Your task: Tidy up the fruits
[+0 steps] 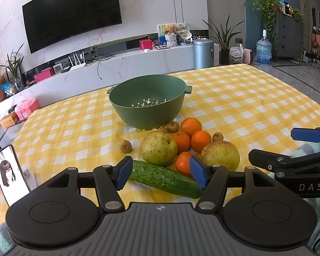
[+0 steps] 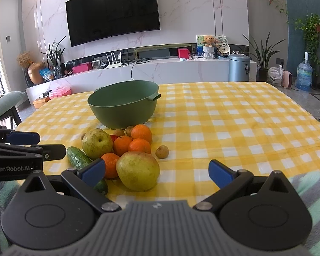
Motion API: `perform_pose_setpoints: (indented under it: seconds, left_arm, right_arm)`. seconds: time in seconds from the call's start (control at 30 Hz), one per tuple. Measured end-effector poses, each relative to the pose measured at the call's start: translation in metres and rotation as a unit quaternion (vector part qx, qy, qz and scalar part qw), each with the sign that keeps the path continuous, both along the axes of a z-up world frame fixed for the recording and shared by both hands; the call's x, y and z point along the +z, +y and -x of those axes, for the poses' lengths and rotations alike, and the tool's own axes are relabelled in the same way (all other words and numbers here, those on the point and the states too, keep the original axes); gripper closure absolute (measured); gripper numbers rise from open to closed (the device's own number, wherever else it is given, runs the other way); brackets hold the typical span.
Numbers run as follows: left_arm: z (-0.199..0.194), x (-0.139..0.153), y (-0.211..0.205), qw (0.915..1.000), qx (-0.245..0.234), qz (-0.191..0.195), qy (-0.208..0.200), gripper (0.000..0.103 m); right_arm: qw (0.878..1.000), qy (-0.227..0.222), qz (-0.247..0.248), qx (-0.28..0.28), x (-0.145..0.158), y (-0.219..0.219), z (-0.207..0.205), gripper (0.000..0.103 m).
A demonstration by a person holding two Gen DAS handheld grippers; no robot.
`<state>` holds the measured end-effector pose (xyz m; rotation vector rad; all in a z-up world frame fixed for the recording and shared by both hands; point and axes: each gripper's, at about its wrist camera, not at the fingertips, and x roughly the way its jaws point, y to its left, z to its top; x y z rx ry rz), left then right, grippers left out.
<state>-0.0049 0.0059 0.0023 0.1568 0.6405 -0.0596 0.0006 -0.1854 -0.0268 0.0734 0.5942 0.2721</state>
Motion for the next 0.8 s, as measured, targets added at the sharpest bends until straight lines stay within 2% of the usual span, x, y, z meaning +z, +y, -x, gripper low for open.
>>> perform_pose_setpoints:
  seconds: [0.8]
  left_arm:
    - [0.0000,0.0001,-0.0002,1.0000,0.000,0.003,0.004,0.031]
  right_arm:
    - [1.000,0.007,0.002,-0.002,-0.0029,0.0023,-0.0031,0.004]
